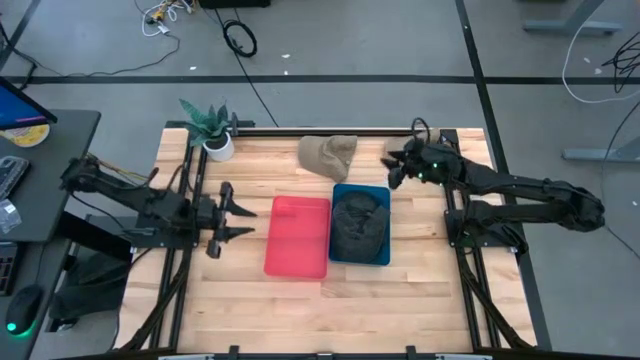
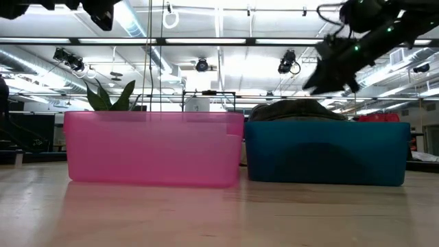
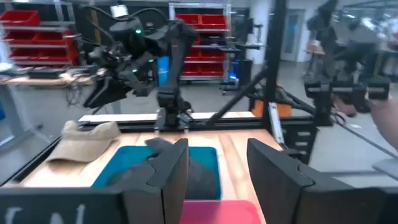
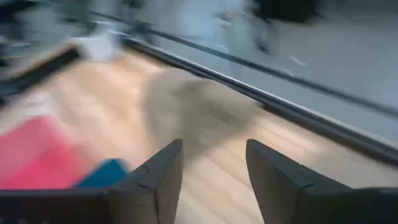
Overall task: Pick & Place hat
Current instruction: Put the right brown cap into the red bin
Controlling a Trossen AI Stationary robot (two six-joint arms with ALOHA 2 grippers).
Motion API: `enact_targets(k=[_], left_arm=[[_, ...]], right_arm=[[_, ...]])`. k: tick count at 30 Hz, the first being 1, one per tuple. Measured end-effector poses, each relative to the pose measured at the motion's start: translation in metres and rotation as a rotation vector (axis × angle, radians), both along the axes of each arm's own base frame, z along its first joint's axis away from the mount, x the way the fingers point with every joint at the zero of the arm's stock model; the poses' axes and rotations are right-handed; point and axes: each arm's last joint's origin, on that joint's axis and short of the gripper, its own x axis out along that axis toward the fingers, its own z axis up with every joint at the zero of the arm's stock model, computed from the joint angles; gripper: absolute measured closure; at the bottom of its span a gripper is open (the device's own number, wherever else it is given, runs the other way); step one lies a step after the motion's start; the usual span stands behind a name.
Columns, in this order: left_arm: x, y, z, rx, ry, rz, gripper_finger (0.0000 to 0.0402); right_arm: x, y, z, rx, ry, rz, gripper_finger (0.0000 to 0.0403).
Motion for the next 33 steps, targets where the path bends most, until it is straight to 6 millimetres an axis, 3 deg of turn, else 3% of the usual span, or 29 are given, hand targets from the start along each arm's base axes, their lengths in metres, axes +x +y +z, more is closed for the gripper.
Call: enact_targets(k=[5,11,33], left_arm=[[-0.004,0.003,0.002,-0.007,-0.015,0.012,0.0232],[-0.003,0.003,0.001,-0.001,-0.011,0.014,0.0232],[-0.003,0.002,0.001,0.0,-0.011,-0.016,0.0232]], right_arm=[[-0.02,-0.016,-0.006,0.139,0.114,-0.274,0.0223],[-0.037,-0.031,-0.027,0.23,0.221,-0.427,0.0223],[-0.041,-0.07,-0.093,0.269,0.399,-0.583,0.0223]])
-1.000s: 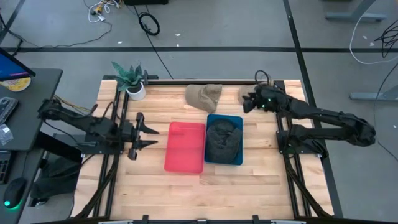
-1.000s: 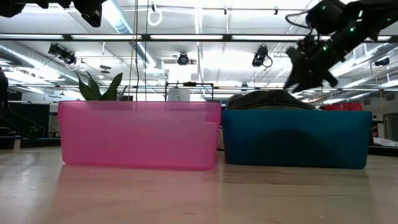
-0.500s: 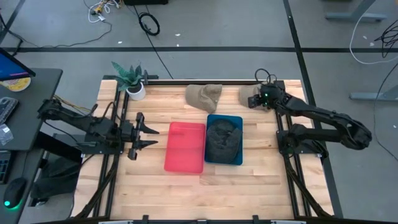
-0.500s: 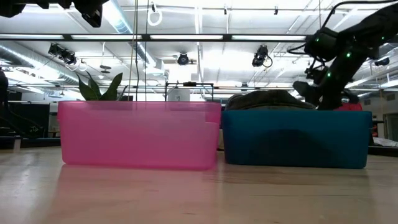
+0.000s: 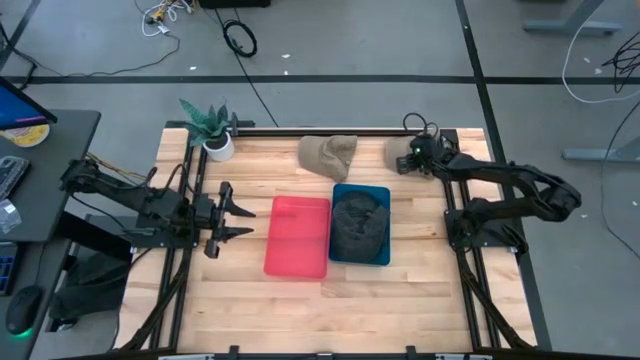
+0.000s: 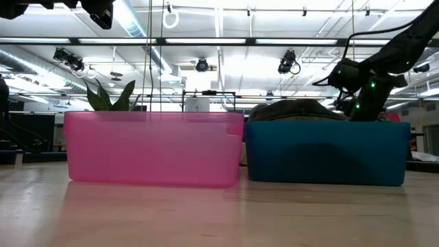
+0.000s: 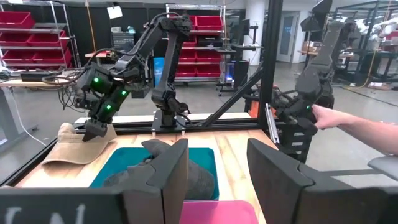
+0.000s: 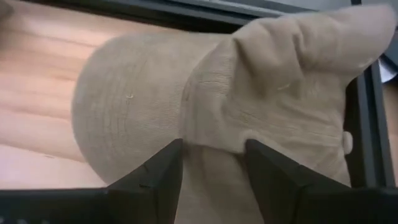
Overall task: Pick & Place hat
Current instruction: Put the right brown cap into the red bin
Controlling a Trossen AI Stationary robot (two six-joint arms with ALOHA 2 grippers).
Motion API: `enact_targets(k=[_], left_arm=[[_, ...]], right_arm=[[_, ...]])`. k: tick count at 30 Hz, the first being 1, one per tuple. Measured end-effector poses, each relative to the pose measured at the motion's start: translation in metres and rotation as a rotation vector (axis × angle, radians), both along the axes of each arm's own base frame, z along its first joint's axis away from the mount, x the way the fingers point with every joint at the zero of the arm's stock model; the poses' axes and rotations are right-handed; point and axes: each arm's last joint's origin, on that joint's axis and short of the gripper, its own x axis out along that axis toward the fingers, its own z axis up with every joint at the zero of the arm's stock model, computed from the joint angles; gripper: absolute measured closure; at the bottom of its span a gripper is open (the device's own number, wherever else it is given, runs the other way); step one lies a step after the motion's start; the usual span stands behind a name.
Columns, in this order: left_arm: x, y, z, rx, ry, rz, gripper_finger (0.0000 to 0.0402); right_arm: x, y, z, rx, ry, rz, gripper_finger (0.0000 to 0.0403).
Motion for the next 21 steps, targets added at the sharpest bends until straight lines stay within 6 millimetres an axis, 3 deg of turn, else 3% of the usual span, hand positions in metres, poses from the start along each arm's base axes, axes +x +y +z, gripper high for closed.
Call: enact_targets(k=[6,8,11,16,21], left_arm=[[0.0,0.0,0.0,0.0,-0.001,0.015,0.0232],[0.0,0.001,0.0,-0.001,-0.001,0.029,0.0232],[0.0,0.002,0.0,-0.003,-0.001,0.069,0.0232],[0.0,0.003,0.002,-0.008,-0.011,0.109,0.0232],[0.0,0.003,0.003,-0.015,-0.026,0.108,0.0232]], right_arm=[[0.004,0.0,-0.007,-0.002,0.071,0.039,0.0238],[0.004,0.001,-0.007,0.002,0.097,0.082,0.0282],[0.004,0.004,-0.006,0.023,0.116,0.138,0.0378],[0.005,0.011,0.0,0.014,0.103,0.167,0.0397],[0.011,0.026,0.024,-0.084,0.007,0.27,0.04]])
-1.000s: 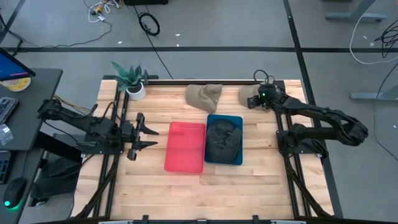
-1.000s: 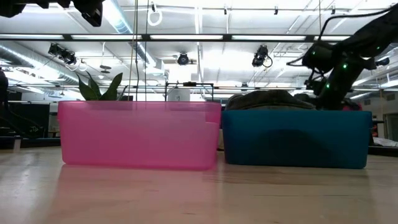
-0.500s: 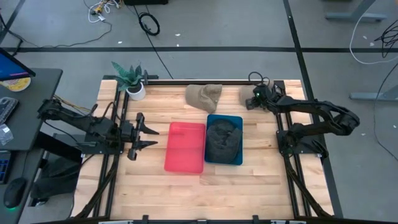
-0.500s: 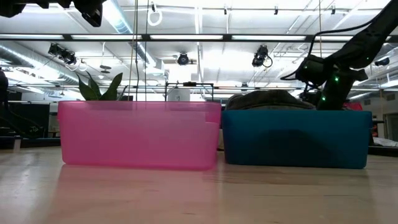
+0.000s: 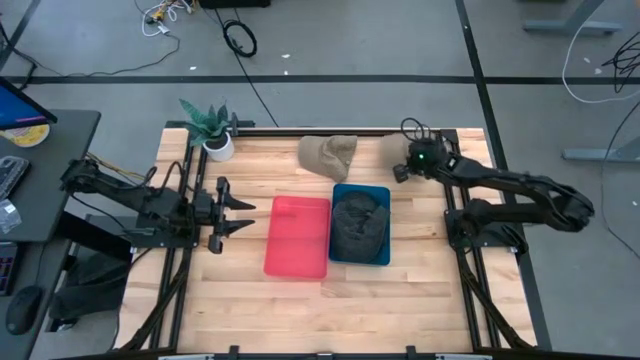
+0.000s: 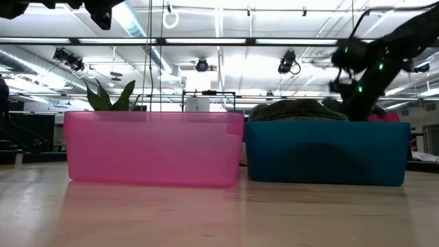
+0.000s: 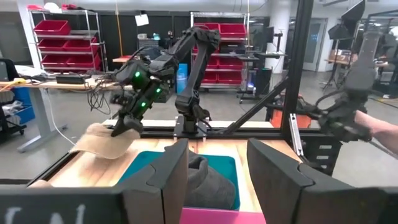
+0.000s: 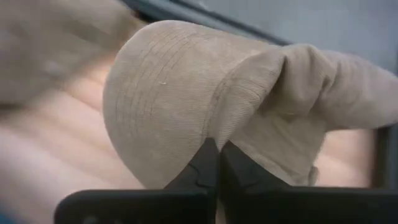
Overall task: Pick & Place hat
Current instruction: Put the right brown cap into the red bin
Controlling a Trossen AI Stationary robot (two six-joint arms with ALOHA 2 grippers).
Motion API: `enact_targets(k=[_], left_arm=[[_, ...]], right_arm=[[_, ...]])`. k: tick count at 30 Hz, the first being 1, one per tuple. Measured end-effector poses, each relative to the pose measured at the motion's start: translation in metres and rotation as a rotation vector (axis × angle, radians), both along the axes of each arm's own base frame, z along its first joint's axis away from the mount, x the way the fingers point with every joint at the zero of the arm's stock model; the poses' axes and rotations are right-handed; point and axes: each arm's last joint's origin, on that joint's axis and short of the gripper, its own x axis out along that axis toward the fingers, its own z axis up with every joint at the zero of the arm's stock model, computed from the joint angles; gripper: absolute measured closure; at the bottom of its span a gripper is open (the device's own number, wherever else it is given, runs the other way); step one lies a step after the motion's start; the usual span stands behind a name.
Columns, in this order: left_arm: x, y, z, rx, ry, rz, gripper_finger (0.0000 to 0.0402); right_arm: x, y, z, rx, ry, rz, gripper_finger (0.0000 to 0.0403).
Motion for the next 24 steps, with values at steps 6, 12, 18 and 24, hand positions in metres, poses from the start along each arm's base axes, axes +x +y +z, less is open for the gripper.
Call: enact_targets(k=[6,12,18,24], left_arm=[[0.0,0.0,0.001,-0.001,-0.009,0.001,0.0232],[0.0,0.0,0.001,0.019,-0.008,0.012,0.0232],[0.0,0.001,0.001,0.037,-0.01,0.034,0.0232],[0.0,0.001,0.002,0.049,-0.011,0.05,0.0232]], right_arm=[[0.016,0.026,0.047,-0.114,-0.23,0.278,0.0401],[0.044,0.065,0.076,-0.18,-0.376,0.659,0.0402],[0.07,0.098,0.087,-0.252,-0.298,0.939,0.0402],[0.101,0.123,0.102,-0.241,-0.301,1.058,0.0403]])
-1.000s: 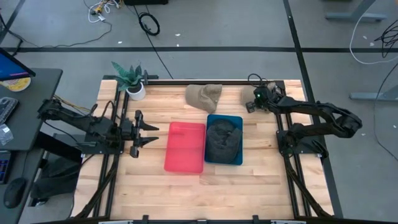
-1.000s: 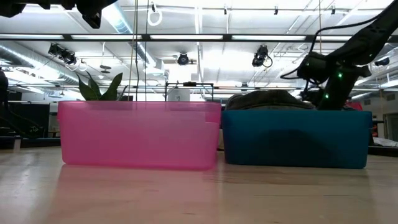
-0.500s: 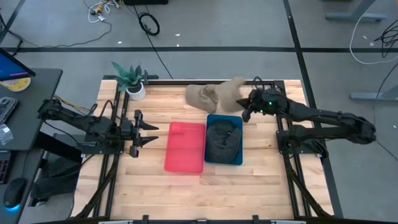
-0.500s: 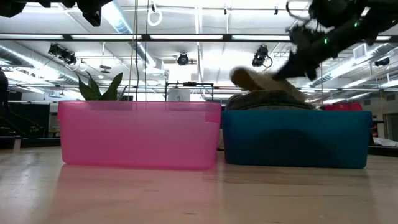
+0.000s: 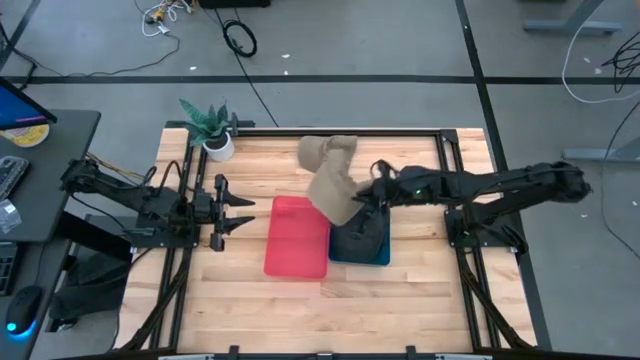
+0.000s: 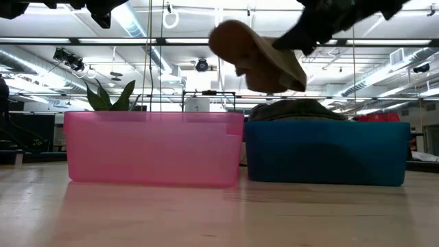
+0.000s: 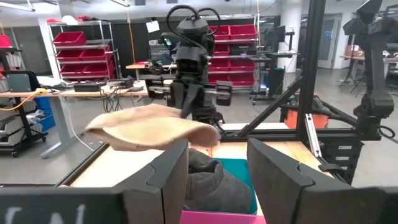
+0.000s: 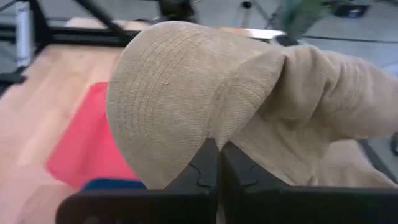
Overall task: Pick & Place hat
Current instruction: Put the right brown cap into the red bin, then put the brown cap into the red bin
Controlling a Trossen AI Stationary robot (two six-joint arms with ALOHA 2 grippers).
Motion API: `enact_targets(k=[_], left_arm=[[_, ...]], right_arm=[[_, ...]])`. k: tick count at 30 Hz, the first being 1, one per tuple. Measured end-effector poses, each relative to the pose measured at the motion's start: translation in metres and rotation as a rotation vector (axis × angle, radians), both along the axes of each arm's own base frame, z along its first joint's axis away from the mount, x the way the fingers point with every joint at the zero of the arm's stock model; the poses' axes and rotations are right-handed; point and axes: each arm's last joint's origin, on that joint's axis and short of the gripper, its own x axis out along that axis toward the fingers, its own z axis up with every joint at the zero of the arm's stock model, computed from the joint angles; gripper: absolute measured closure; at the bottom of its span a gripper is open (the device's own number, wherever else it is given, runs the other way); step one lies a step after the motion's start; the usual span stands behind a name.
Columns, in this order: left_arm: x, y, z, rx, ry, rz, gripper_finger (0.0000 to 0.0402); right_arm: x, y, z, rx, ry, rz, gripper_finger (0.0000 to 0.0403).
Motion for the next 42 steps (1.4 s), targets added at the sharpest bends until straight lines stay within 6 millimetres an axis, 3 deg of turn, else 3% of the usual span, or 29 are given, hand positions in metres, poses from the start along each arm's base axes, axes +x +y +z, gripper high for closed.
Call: enact_targets(k=[11,22,28,34,42], left_arm=[[0.0,0.0,0.001,-0.002,-0.008,0.0,0.0232],[0.0,0.0,0.001,-0.003,-0.009,0.0,0.0232],[0.0,0.0,0.001,-0.004,-0.009,0.0,0.0232],[0.0,0.0,0.001,-0.004,-0.009,0.0,0.0232],[0.0,0.0,0.001,-0.005,-0.009,0.0,0.0232]], right_arm=[[0.068,0.044,0.005,-0.072,0.157,0.174,0.0403],[0.114,0.059,-0.007,-0.105,0.221,0.256,0.0403],[0.127,0.063,-0.011,-0.094,0.235,0.314,0.0403],[0.128,0.064,-0.013,-0.105,0.247,0.328,0.04],[0.128,0.065,-0.011,-0.148,0.231,0.285,0.0317]])
